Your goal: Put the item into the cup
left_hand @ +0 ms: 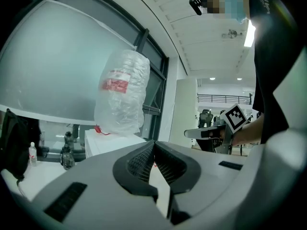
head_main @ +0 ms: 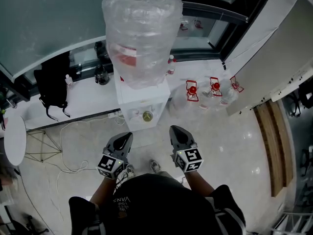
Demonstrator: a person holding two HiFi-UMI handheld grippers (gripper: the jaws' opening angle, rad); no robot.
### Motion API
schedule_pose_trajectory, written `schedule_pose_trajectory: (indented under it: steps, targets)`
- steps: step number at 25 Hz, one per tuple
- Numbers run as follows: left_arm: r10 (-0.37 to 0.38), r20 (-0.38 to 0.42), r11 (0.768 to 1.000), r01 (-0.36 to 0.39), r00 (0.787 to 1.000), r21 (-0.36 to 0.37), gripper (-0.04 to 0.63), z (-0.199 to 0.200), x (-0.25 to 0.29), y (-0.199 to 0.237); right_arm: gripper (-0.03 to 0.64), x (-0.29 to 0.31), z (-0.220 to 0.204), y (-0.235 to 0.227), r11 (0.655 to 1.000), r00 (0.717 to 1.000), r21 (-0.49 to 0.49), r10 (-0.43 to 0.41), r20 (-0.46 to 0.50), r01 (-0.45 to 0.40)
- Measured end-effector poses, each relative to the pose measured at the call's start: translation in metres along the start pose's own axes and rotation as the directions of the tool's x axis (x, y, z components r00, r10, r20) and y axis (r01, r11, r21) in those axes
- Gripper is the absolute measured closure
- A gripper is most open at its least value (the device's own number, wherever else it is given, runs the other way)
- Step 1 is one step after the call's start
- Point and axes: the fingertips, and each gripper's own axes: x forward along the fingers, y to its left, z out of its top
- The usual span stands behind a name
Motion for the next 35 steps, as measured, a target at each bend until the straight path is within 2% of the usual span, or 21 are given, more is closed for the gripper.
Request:
schedule_pose_trajectory:
  steps: [9, 12, 26, 35]
  targets:
    - [0.036, 0.016, 0.999, -0.036, 0.999, 0.007, 0.575, 0.009, -0.013, -0.006, 0.569, -0.024, 0.009, 0.001, 1.000, 1.000, -0.005, 0.017, 0.006, -0.017]
    - [0.032, 0.011, 0.999, -0.033, 0.999, 0.027, 0.575, 0.009, -0.014, -0.009, 0.569, -0.028, 0.011, 0.001, 1.000, 1.000, -0.002, 0.022, 0.002, -0.022]
    - [0.026, -0.007, 0.999, -0.026, 1.000, 0.024, 0.577, 0.020, -0.014, -0.013, 0.571, -0.028, -0.001, 0.004, 0.999, 0.998, 0.029, 0.044, -0.054, -0.042]
    - [0.025, -0.022, 1.000, -0.025, 0.999, 0.020, 0.577, 0.016, -0.015, -0.010, 0.571, -0.021, 0.001, 0.011, 0.998, 0.995, 0.013, 0.070, -0.076, -0.069]
